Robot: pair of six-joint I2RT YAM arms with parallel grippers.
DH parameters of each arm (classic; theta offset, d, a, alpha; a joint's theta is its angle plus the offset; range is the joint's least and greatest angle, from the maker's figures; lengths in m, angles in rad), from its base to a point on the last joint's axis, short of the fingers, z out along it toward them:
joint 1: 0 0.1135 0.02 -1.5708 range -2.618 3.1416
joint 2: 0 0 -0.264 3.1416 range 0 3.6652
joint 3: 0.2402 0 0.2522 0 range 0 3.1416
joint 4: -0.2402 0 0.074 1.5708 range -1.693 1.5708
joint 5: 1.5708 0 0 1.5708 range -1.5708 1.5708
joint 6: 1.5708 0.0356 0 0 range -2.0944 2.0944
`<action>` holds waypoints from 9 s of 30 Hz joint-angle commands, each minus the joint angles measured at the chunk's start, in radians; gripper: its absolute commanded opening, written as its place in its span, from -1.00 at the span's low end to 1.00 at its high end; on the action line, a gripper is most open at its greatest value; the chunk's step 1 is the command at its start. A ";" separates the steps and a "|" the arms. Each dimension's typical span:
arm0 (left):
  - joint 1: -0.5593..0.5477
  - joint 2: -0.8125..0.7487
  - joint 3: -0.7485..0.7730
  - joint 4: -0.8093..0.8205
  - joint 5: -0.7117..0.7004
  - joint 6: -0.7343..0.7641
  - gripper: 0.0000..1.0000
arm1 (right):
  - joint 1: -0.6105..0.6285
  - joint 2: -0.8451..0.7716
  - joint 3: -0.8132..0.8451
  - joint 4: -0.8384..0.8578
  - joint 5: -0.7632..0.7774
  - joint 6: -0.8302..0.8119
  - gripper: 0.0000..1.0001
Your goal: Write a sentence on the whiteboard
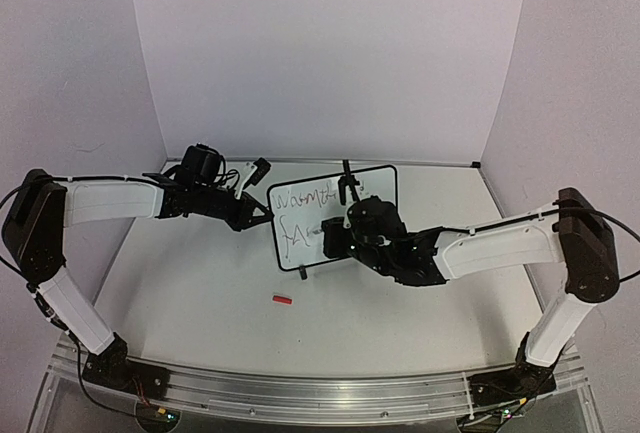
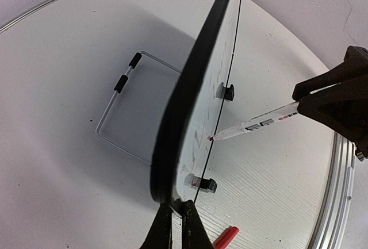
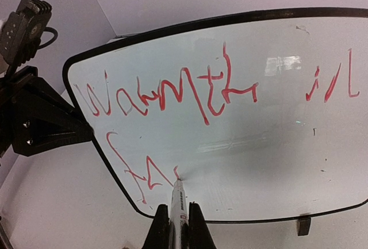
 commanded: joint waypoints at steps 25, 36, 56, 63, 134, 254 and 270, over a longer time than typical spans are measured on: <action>-0.001 0.011 0.021 -0.046 -0.048 0.037 -1.00 | -0.005 -0.054 -0.050 0.001 0.070 0.018 -1.00; -0.002 0.011 0.024 -0.047 -0.046 0.035 -1.00 | -0.005 -0.037 -0.032 0.005 0.078 0.008 -1.00; -0.001 0.012 0.018 -0.043 -0.046 0.036 -1.00 | -0.006 -0.072 0.007 0.043 0.125 -0.043 -1.00; -0.001 0.009 0.018 -0.043 -0.047 0.035 -1.00 | -0.008 -0.081 -0.026 0.043 0.150 -0.030 -1.00; -0.001 0.027 0.031 -0.048 -0.045 0.037 -1.00 | -0.056 -0.070 0.008 -0.036 0.080 -0.016 -1.00; -0.001 0.023 0.032 -0.053 -0.050 0.040 -1.00 | -0.089 -0.113 -0.041 -0.120 0.037 0.024 -1.00; -0.001 0.022 0.031 -0.053 -0.049 0.039 -1.00 | -0.088 -0.117 -0.057 -0.136 -0.010 0.058 -1.00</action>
